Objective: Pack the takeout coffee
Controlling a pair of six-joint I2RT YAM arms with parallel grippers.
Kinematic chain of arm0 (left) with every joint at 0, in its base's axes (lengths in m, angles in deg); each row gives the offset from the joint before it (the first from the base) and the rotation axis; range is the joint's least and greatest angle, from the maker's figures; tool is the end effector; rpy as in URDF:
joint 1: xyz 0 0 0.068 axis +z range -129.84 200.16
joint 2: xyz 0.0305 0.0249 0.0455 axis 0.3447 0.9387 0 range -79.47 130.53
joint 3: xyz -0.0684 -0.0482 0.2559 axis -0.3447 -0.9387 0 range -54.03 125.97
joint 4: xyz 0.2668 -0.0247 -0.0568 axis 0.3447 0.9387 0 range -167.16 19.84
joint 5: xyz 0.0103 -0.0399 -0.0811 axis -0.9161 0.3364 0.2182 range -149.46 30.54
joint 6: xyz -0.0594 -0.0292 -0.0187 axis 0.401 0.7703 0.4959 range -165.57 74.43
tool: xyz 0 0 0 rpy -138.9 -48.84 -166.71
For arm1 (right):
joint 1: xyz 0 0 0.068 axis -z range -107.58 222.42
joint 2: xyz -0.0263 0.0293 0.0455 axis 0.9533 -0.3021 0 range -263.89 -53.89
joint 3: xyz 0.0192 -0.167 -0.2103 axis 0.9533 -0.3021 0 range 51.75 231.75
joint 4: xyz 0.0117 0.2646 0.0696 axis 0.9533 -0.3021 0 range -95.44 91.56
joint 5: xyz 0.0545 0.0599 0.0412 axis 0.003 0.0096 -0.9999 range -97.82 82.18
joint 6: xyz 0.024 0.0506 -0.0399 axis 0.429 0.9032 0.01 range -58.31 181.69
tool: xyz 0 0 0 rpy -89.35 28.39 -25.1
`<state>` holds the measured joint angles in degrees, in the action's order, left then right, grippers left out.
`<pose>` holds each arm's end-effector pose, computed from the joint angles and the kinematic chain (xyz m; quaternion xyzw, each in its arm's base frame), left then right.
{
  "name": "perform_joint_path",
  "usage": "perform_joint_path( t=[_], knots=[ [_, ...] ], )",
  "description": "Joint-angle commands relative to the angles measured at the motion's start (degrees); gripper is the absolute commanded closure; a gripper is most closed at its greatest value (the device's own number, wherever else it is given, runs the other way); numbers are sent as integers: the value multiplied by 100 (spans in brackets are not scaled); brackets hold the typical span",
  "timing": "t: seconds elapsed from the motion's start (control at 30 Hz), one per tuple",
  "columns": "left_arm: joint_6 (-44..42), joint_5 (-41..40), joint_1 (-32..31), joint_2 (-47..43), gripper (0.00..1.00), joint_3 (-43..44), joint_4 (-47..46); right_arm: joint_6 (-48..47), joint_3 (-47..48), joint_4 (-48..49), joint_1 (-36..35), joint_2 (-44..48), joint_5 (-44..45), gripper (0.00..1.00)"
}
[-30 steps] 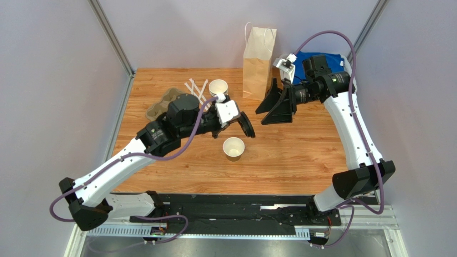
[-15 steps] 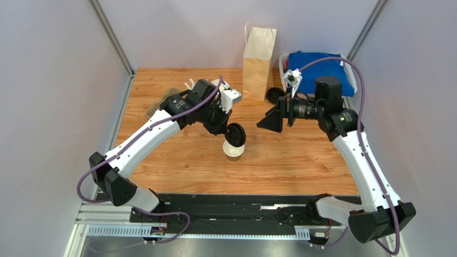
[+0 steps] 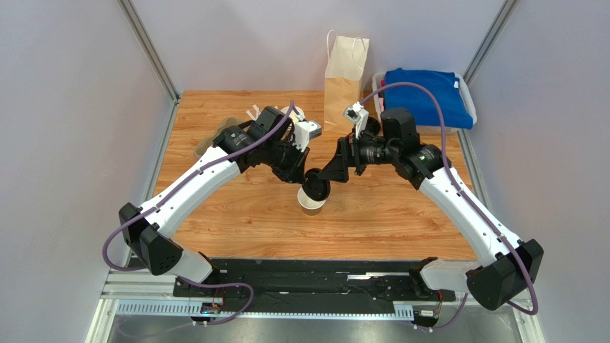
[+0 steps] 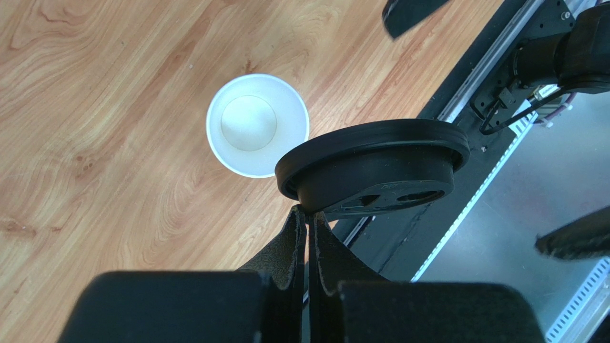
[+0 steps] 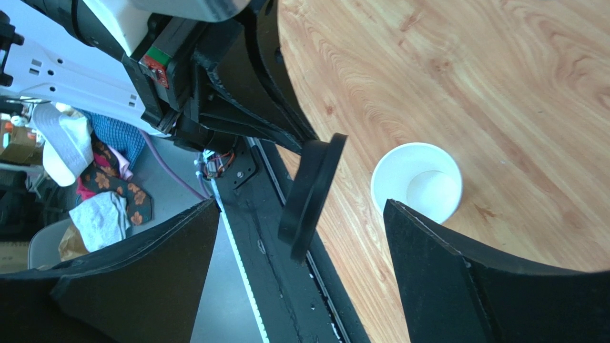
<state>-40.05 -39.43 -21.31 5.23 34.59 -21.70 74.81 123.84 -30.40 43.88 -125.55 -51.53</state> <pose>0.2331 -0.2316 0.3513 0.3415 0.8667 -0.2798 0.2320 0.2391 0.1739 0.3628 -0.2888 0.7782 0.4648 0.3081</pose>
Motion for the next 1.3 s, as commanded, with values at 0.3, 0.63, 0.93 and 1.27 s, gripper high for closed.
perform_joint_path(
  t=[0.3, 0.63, 0.93, 1.27],
  knots=[
    [230, 255, 315, -33, 100, 59, -193, 120, -161, 323, -644, -348, 319, 28],
    [239, 554, 421, -349, 100, -336, -571, 392, -3, 437, -653, -674, 11, 63],
    [783, 1643, 1403, -814, 72, -810, -1194, 849, 85, 665, -469, -753, -516, 78],
    [1697, 1373, 1748, -2317, 44, -2418, -3697, 2685, -160, 2228, 120, -1025, -1483, 86]
  ],
)
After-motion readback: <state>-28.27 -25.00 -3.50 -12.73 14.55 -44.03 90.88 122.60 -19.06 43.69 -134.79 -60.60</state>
